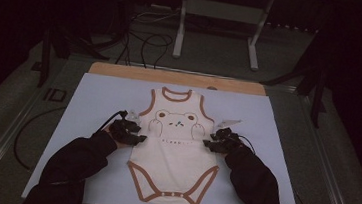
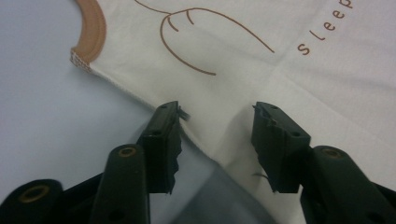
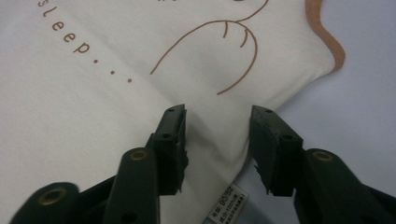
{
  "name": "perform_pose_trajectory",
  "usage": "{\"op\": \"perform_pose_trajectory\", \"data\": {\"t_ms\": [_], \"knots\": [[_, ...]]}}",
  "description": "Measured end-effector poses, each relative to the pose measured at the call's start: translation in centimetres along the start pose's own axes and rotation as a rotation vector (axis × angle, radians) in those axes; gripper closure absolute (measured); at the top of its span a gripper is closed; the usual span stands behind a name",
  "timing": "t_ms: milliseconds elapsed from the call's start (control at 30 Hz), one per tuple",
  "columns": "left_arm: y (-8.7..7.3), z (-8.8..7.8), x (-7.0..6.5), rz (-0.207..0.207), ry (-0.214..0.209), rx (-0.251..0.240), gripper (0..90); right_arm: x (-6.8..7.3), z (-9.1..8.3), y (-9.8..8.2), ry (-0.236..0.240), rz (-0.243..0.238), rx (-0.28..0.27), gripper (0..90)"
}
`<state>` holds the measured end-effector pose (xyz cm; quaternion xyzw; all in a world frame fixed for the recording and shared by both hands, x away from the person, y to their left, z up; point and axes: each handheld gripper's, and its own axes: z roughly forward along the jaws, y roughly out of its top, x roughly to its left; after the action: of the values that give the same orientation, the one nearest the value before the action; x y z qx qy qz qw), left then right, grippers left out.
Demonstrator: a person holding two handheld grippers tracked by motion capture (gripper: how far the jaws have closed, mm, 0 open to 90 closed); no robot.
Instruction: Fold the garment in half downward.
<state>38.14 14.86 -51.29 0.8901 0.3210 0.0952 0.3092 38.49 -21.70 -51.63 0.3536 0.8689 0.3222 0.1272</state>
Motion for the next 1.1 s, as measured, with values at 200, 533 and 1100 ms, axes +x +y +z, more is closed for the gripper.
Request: {"op": "perform_pose_trajectory", "data": {"t_ms": [200, 533, 1100], "knots": [[0.4, 0.1, -0.1, -0.006, -0.01, 0.02, 64.5, 0.2, -0.1, 0.1, 0.021, -0.014, 0.01, 72.7], [1.0, 0.3, -0.5, 0.004, -0.024, 0.035, 87.8, 0.6, 0.0, 0.4, 0.049, -0.039, 0.026, 87.6], [1.1, -1.2, -0.2, 0.033, -0.021, 0.005, 89.8, 0.6, -1.5, 0.9, 0.039, -0.035, -0.021, 88.7]]}}
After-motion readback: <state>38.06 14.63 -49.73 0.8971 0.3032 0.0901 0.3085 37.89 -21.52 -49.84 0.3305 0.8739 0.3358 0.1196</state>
